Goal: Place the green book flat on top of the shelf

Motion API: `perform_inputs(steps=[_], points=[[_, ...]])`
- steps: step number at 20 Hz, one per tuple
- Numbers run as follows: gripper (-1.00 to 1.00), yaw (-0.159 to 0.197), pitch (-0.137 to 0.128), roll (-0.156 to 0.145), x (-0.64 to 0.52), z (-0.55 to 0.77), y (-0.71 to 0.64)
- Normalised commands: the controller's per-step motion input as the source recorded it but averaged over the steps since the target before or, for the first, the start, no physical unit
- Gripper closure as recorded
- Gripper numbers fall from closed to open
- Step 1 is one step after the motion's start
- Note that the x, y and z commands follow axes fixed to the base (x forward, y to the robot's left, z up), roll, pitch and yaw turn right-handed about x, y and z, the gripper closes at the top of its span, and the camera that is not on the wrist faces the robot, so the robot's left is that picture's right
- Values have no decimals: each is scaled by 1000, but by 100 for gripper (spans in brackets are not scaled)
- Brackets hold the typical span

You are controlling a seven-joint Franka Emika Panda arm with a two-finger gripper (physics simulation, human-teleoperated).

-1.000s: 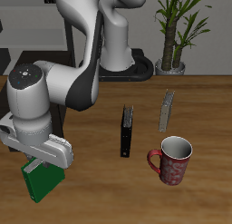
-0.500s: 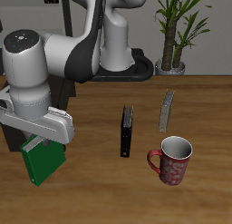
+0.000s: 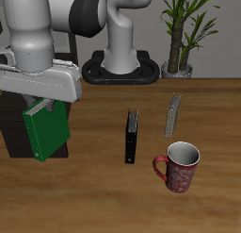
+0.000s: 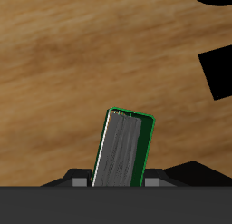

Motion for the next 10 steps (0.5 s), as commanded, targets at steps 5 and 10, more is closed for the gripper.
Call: perform_inputs(steps=[5, 10], points=[[100, 62, -85, 22, -426, 687, 104], [100, 45, -64, 18, -429, 502, 96]])
